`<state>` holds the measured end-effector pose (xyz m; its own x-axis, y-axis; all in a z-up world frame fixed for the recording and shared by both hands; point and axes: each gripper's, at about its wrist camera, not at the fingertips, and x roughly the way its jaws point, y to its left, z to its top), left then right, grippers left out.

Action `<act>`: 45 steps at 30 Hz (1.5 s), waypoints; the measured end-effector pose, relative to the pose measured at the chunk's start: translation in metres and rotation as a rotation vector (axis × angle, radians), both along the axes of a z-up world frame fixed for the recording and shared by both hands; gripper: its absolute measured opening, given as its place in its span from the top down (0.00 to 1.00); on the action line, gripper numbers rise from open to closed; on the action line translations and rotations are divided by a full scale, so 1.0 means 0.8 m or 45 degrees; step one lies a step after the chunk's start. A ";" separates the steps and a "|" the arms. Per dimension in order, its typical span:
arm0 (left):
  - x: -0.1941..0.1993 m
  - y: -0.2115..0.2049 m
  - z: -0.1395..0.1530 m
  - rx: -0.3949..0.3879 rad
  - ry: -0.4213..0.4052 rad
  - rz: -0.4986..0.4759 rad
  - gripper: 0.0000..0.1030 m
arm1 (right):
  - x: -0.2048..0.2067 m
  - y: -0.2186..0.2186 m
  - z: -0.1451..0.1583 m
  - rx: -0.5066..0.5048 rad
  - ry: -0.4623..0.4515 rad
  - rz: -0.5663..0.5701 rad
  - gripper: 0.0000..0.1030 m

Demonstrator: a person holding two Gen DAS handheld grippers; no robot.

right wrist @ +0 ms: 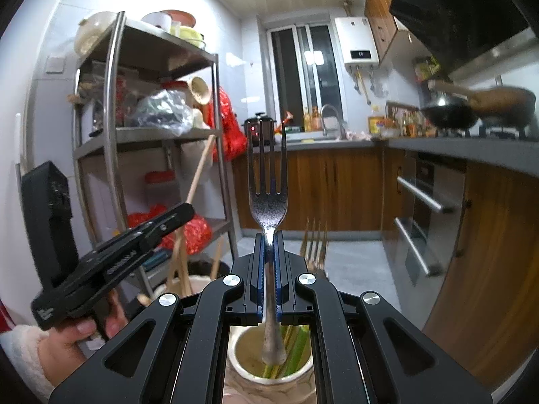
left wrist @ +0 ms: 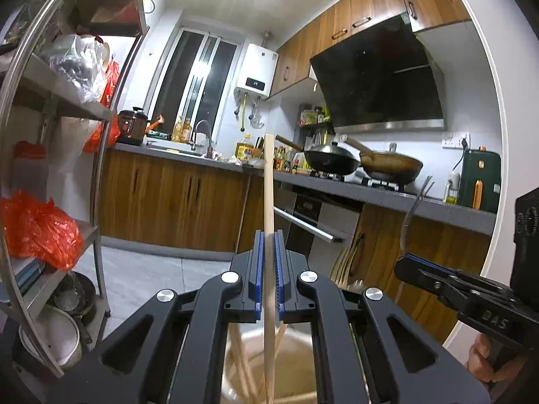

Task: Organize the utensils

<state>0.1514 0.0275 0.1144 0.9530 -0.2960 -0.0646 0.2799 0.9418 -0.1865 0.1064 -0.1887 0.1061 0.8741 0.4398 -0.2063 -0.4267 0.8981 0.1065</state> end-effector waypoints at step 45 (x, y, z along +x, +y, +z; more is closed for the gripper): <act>-0.121 0.013 -0.081 0.263 0.218 0.053 0.45 | -0.086 -0.028 -0.101 -0.123 0.156 -0.108 0.39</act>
